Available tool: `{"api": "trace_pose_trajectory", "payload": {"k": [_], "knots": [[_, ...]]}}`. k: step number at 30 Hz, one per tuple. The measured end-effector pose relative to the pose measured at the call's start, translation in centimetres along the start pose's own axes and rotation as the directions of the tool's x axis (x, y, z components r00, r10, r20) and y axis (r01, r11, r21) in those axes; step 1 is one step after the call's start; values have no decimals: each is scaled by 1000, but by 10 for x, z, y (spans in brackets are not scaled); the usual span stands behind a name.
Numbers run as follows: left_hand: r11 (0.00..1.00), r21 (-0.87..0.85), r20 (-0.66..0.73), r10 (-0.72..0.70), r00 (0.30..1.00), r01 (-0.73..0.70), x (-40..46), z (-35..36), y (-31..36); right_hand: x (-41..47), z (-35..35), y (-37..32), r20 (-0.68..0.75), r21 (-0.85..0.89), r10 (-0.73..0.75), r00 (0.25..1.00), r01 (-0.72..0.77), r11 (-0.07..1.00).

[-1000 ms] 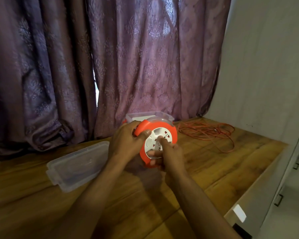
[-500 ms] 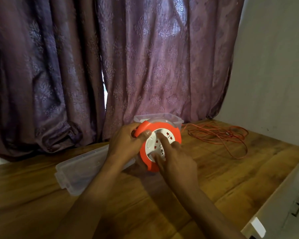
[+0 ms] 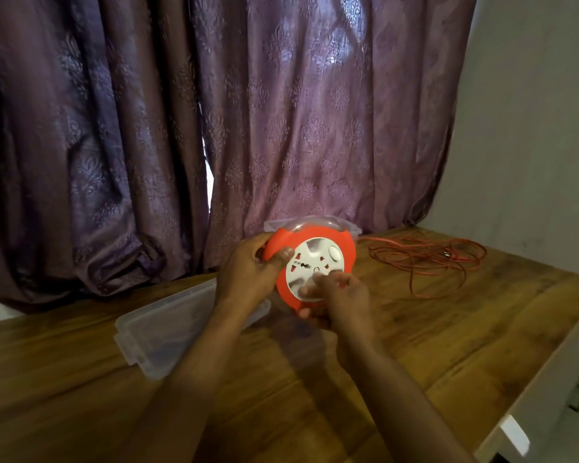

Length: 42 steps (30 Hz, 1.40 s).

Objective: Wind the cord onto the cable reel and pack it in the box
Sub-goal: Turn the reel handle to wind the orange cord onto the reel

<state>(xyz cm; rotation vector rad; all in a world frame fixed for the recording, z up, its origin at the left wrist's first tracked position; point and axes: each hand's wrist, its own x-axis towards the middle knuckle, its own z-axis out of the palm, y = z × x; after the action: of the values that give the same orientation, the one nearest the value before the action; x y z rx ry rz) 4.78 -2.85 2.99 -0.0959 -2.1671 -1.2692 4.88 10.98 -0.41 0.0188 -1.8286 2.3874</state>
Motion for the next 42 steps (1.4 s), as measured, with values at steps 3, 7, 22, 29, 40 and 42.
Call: {"api": "trace_pose_trajectory", "payload": {"k": [3,7,22,29,40,42], "knots": [[997,-52,5,-50,999,50,2,-4,-3,3,-14,8,36,-634,-526,849,427,645],[994,-82,40,-72,997,75,6,-5,-5,-1,-14,-4,370,-871,-570,734,488,63],[999,-38,-63,0,998,-2,2,28,-20,19,4,-4,-141,-76,-12,990,2,997],[977,-208,-89,-69,994,49,3,33,-40,23,5,18,-133,-492,-371,919,264,830],[960,-265,-135,-129,982,90,12,35,-57,32,10,17,328,-890,-478,814,437,133],[960,-274,-142,-96,985,54,12,37,-55,35,9,20,304,-892,-501,810,426,148]]}}
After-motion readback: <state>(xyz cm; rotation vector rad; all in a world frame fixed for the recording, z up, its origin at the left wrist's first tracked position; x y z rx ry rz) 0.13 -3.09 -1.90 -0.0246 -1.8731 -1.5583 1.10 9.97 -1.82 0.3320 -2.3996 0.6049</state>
